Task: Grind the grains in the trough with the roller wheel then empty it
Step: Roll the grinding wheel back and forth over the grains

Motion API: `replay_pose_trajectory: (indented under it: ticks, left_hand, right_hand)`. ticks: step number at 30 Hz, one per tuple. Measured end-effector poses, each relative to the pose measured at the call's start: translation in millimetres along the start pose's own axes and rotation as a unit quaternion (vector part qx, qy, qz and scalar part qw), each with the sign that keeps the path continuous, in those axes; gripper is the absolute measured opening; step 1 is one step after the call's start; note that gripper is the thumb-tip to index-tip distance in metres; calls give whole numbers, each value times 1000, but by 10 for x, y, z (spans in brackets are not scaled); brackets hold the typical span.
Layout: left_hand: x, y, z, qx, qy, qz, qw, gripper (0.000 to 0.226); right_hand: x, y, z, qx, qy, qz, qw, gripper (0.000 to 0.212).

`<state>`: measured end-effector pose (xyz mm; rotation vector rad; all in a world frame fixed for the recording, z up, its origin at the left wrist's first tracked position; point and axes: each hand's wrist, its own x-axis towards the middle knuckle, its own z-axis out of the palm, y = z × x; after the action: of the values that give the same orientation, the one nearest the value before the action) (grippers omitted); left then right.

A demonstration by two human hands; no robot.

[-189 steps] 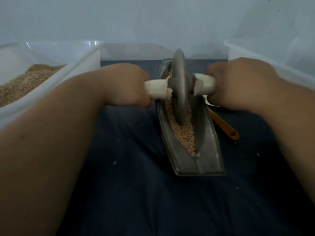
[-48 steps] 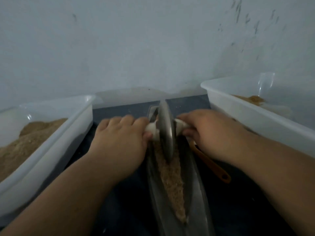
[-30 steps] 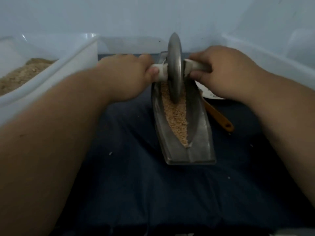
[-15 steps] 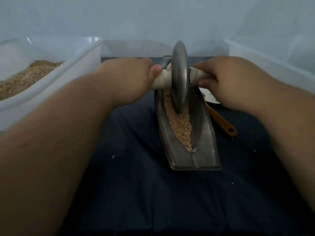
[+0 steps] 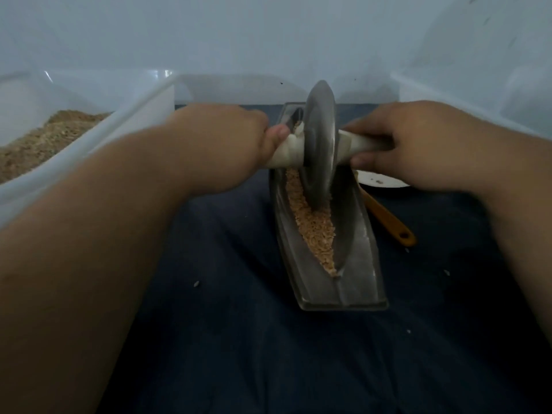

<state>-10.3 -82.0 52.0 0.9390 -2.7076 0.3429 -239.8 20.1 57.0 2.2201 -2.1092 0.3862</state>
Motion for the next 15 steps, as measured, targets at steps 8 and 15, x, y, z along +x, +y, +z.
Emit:
replay_pose_trajectory:
  ticks: [8,15]
  left_hand:
    - [-138,-12,-238,-88,-165,-18,982,54]
    - [159,-12,250,105,73,-88,988,54]
  right_hand:
    - [-229,-167,-249,-11,-73,-34,997,41]
    - [255,43,357,-34,139,26,989,39]
